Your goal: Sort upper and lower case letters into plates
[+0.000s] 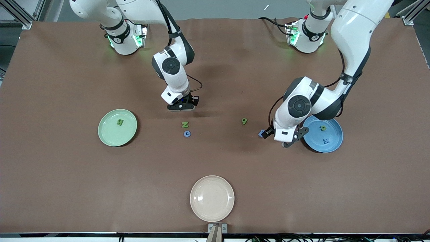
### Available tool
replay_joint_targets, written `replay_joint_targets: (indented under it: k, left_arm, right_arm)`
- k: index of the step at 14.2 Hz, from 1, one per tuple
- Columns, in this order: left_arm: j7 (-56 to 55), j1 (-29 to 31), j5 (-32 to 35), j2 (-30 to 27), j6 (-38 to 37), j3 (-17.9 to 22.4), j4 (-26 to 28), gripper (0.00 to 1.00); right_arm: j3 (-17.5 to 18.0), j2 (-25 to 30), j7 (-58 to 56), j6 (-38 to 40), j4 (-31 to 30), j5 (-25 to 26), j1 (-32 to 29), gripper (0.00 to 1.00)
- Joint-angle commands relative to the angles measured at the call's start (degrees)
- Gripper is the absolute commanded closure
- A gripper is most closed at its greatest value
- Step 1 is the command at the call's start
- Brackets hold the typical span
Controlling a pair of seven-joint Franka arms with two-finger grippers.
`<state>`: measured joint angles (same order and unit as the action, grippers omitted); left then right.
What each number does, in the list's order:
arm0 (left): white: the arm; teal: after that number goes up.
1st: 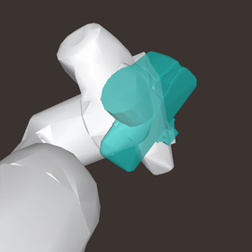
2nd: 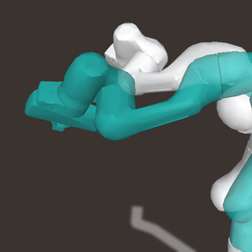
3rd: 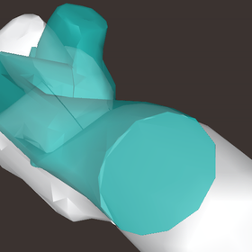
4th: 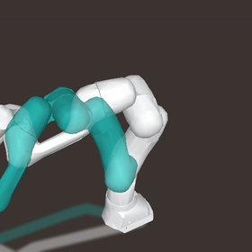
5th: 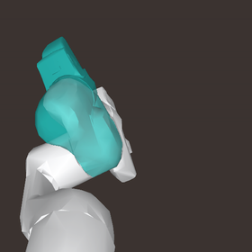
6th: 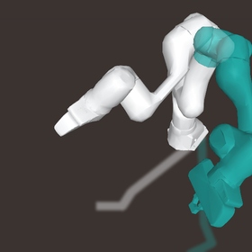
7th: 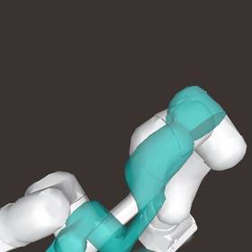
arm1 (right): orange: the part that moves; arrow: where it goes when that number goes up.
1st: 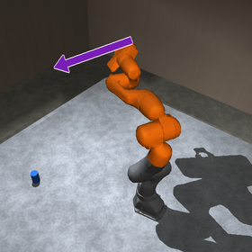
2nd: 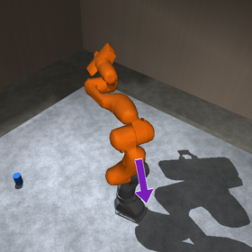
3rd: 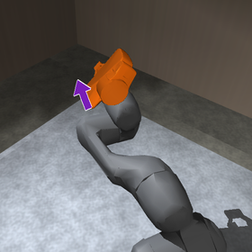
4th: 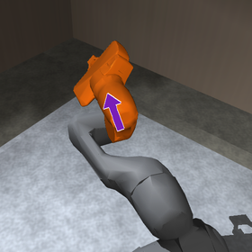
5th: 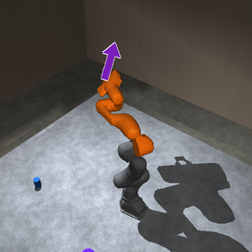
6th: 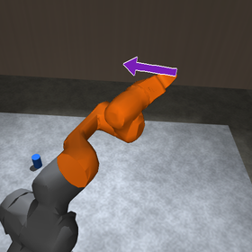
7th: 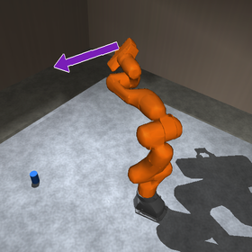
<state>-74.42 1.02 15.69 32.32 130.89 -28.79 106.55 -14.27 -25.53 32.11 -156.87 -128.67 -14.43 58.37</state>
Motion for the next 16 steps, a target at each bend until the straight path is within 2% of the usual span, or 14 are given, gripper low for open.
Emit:
replay_joint_targets:
  k: [1,3,6,9,10,12,14,16]
  left_arm:
    - [-5.64,-1.19,1.01,2.22,2.61,0.49,-0.64,0.0]
    - [-8.89,-1.2,2.41,3.45,3.66,0.49,-0.73,0.0]
    - [-15.31,-1.37,6.8,5.3,5.43,0.4,-0.64,0.0]
    - [-16.29,-2.07,7.25,6.27,5.6,0.49,-0.64,0.01]
    - [-16.37,-2.07,7.25,6.53,5.86,0.4,-0.55,0.01]
    - [-16.55,-2.16,7.34,6.62,6.04,0.4,-0.2,0.05]
    - [-16.55,-2.07,7.25,6.79,7.79,0.49,0.41,0.07]
    - [-16.55,-2.07,7.25,7.06,8.24,0.49,0.42,0.09]
  right_arm:
    - [-1.02,-1.98,0.41,-1.25,-0.09,-0.25,0.08,0.86]
    - [-1.37,-1.89,0.07,-0.81,0.34,-0.25,-0.98,0.97]
    - [-1.37,-0.75,-2.21,0.07,0.52,-0.34,-5.71,0.97]
    - [-1.98,1.79,-5.98,10.05,3.59,-0.25,-11.07,0.99]
    - [-3.12,2.67,-9.31,13.05,4.38,-0.34,-12.57,0.99]
    - [-8.02,4.08,-19.22,17.72,4.83,-0.34,-14.6,0.99]
    - [-12.34,4.7,-27.84,20.1,4.74,-0.34,-15.48,0.99]
    - [-14.38,4.35,-34.1,19.85,4.04,-0.34,-17.23,0.98]
